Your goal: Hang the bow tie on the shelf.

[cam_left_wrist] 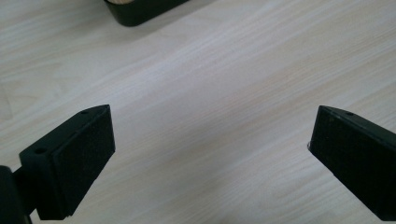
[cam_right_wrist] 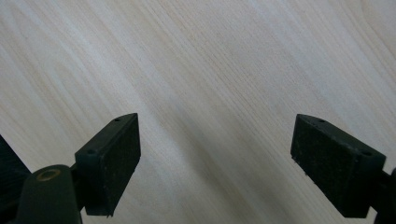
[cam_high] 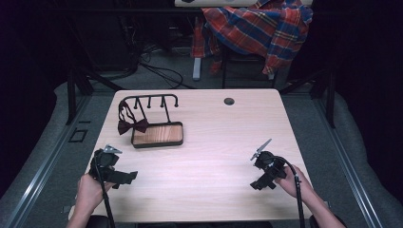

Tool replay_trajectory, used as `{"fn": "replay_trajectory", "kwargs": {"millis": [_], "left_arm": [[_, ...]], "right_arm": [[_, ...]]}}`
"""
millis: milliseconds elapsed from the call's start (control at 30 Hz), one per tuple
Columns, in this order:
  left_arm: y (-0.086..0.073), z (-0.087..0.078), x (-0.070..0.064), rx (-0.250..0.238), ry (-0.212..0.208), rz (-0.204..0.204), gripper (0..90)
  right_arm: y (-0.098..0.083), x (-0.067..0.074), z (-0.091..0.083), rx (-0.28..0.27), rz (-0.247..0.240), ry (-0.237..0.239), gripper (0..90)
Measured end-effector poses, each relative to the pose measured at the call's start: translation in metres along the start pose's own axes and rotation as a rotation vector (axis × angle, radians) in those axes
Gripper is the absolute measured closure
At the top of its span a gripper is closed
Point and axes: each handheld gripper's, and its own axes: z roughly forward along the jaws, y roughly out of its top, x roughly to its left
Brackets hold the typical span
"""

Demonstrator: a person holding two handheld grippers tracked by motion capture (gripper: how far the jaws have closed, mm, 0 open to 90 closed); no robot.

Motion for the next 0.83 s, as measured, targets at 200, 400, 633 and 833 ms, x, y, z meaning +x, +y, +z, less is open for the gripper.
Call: {"fn": "replay_trajectory", "kwargs": {"millis": [200,400,633,833], "left_arm": [[-0.004,0.011,-0.003,0.053,-0.021,0.018,0.3],[0.002,0.025,-0.006,0.116,-0.031,0.046,0.3],[0.001,0.036,-0.002,0.187,-0.073,0.056,0.3],[0.000,0.034,0.005,0.156,-0.130,0.031,0.3]], "right_arm": [[0.000,0.000,0.000,-0.002,-0.003,-0.001,15.9],[0.001,0.000,0.000,0.002,-0.006,-0.001,15.9],[0.001,0.001,0.000,0.004,-0.013,-0.005,15.9],[0.001,0.002,0.001,-0.015,-0.001,0.015,15.9]]}}
